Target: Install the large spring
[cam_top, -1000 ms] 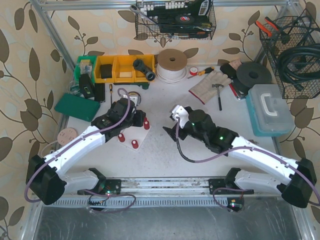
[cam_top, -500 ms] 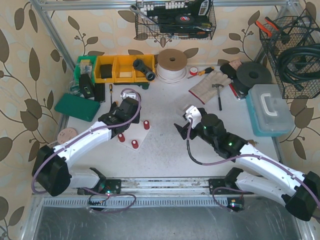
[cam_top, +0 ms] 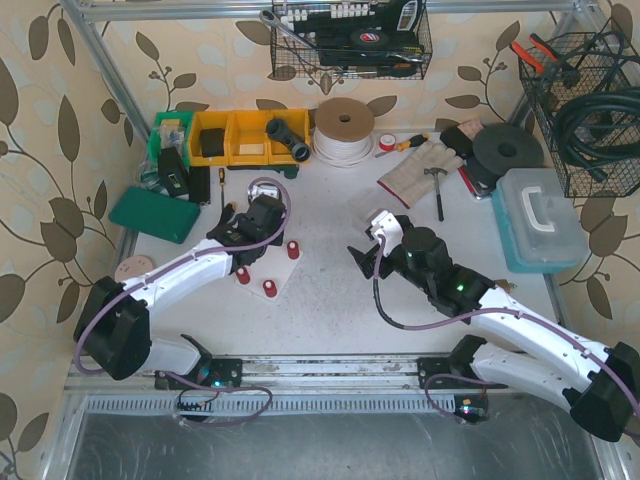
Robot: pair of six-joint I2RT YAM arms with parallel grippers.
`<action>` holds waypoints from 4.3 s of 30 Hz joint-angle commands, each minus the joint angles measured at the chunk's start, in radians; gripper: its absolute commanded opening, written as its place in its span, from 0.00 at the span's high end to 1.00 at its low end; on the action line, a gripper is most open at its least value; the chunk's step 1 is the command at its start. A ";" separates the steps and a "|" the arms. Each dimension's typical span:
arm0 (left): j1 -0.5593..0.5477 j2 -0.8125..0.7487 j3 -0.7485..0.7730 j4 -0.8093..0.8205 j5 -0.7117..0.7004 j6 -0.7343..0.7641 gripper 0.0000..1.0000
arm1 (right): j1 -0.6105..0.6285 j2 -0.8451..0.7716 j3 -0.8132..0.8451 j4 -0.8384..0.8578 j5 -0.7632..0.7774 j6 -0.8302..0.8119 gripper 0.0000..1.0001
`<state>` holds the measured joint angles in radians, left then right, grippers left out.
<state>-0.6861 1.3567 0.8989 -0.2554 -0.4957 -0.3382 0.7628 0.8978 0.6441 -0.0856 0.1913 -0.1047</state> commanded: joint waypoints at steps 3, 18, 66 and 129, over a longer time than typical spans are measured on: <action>0.013 0.021 -0.006 0.049 0.003 -0.014 1.00 | -0.005 -0.003 -0.006 0.011 0.000 0.007 0.01; 0.046 0.099 -0.053 0.113 0.008 -0.025 1.00 | -0.008 -0.001 -0.008 0.010 -0.003 0.005 0.01; 0.357 -0.549 -0.277 0.277 -0.070 0.368 0.20 | -0.541 0.068 -0.079 0.211 0.371 0.042 0.01; 0.699 0.142 -0.509 0.993 0.453 0.421 0.14 | -0.818 0.609 -0.289 0.959 -0.211 0.010 0.00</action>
<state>0.0128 1.4944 0.3626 0.7227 -0.0692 0.0723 -0.0593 1.4921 0.3634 0.7567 -0.0334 -0.0940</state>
